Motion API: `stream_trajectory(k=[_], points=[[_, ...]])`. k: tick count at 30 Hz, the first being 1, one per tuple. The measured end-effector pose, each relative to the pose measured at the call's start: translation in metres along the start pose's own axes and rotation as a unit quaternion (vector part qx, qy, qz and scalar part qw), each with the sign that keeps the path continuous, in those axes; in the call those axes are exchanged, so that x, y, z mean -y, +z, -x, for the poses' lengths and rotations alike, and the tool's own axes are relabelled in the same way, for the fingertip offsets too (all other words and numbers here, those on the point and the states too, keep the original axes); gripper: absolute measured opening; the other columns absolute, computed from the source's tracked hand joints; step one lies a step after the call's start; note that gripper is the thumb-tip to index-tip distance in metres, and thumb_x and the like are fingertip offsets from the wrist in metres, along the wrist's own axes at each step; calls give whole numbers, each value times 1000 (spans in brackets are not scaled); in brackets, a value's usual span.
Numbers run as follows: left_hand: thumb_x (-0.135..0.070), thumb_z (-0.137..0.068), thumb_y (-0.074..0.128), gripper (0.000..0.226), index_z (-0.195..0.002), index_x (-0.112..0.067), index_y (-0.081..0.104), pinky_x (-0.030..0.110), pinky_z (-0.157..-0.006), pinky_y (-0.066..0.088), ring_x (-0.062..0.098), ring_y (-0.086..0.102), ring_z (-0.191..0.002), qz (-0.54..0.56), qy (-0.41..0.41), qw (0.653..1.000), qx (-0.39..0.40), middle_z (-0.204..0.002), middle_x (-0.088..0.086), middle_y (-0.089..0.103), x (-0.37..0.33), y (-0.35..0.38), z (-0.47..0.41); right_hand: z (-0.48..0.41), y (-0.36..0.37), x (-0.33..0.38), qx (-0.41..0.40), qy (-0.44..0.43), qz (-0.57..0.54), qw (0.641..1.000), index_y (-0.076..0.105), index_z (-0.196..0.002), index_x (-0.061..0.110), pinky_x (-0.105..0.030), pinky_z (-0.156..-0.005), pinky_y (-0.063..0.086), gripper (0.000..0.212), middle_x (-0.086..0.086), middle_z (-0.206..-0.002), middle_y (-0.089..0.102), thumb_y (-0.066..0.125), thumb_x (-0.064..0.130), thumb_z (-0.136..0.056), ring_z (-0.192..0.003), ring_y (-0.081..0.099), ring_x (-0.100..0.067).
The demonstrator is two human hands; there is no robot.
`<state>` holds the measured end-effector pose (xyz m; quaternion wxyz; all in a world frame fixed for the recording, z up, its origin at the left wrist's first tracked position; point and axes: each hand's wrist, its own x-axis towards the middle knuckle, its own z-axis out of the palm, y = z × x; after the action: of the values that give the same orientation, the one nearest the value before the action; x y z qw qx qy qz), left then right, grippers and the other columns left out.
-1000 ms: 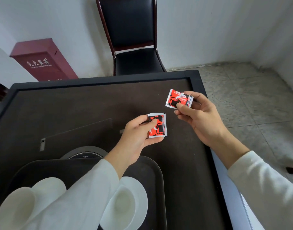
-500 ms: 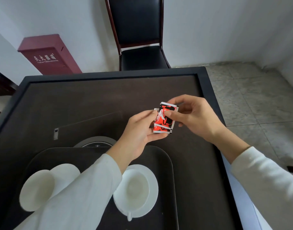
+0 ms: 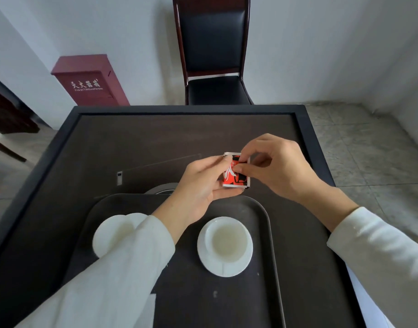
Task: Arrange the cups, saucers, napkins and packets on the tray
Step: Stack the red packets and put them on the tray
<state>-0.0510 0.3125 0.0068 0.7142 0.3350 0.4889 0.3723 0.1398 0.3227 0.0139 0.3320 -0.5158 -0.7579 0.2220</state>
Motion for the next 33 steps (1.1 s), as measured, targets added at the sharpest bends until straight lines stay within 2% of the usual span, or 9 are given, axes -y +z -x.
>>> stream_trajectory(k=[2,6,8,12,16,22,27,29,33], points=[[-16,-102,60,19,-113,-11,74,40,-73,63,32,77,-95,-12,10,1000,11,-105,15,78,-6,-9,20,5,0,22,21,-21,23,999,73,-88,29,-16,-65,51,19,13,-95,64,86,39,-77,-73,62,-5],[-15,-102,59,19,-115,-14,74,39,-67,63,29,78,-92,-35,12,999,1,-105,9,79,-21,-24,61,22,0,70,76,-64,107,989,72,-106,26,-30,-86,54,51,7,-117,69,84,57,-67,-104,61,-14],[-18,-102,60,18,-114,-17,74,42,-69,64,28,78,-92,-55,10,998,2,-104,8,79,-26,-32,81,32,2,98,79,-65,129,986,71,-106,23,-34,-91,53,57,5,-118,70,81,61,-64,-110,61,-19],[-21,-101,61,18,-112,-17,75,39,-71,64,28,77,-92,-63,22,998,21,-104,10,78,-34,-45,119,53,9,143,46,-71,139,987,66,-99,23,-37,-80,57,47,5,-106,72,82,53,-66,-94,65,-21],[-17,-101,61,17,-112,-14,74,36,-72,63,27,77,-95,-61,32,996,48,-105,11,78,-48,-51,154,66,8,182,38,-61,162,984,66,-100,20,-39,-80,55,45,2,-106,71,88,40,-66,-93,62,-24],[-12,-100,62,14,-106,-15,74,38,-75,64,27,77,-94,-45,27,997,50,-104,10,78,-43,-48,201,97,0,224,45,-22,166,985,64,-99,18,-36,-74,52,46,4,-89,68,87,37,-64,-81,60,-21],[-14,-100,64,18,-115,-11,72,45,-86,62,31,75,-100,-41,9,999,25,-113,14,76,-21,-39,224,125,0,230,62,-2,160,985,63,-99,18,-38,-74,51,47,8,-87,61,89,34,-63,-81,55,-21],[-15,-99,64,19,-116,-12,72,45,-85,62,30,76,-100,-36,-4,999,16,-113,13,76,-7,-36,230,137,2,225,75,-8,158,985,64,-100,18,-36,-76,51,47,5,-94,65,90,37,-65,-85,58,-22],[-20,-98,68,26,-124,-17,69,43,-84,63,26,77,-96,-58,-33,998,-14,-113,10,76,28,-30,239,167,9,205,115,-2,151,982,63,-103,17,-41,-74,55,50,6,-92,65,89,35,-65,-85,59,-22]])
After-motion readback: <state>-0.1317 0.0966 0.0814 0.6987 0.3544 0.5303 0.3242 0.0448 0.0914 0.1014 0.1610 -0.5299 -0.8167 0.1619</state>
